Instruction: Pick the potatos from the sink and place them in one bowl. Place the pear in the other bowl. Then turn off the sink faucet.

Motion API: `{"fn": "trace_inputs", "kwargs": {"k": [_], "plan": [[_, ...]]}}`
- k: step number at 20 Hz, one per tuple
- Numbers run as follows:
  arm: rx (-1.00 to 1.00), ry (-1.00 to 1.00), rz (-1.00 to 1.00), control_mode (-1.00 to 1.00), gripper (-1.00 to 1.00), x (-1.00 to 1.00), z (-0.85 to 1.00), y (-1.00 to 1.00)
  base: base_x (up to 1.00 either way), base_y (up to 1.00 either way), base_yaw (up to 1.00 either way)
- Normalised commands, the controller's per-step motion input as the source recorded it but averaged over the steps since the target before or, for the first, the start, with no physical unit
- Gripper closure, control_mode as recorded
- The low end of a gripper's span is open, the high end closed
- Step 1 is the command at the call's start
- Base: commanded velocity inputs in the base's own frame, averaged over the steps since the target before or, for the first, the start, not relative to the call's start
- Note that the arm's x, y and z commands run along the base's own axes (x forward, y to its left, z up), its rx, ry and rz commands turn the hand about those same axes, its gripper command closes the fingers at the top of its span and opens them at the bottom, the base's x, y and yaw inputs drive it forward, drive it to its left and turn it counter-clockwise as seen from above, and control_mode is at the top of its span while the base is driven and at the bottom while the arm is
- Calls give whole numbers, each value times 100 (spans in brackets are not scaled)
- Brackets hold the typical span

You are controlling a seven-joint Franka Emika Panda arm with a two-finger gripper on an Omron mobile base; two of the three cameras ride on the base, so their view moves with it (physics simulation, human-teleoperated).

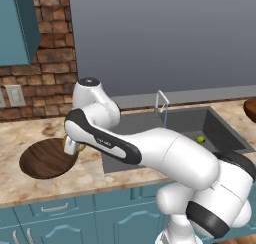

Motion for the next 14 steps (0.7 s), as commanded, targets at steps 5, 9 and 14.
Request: {"fn": "trace_inputs", "kwargs": {"k": [5,9,14], "plan": [[-4,-17,0,-100,100,6,-6,18,0,0,0],[0,2,0,-100,100,15,-5,23,0,0,0],[0,7,0,-100,100,23,-2,20,0,0,0]]}}
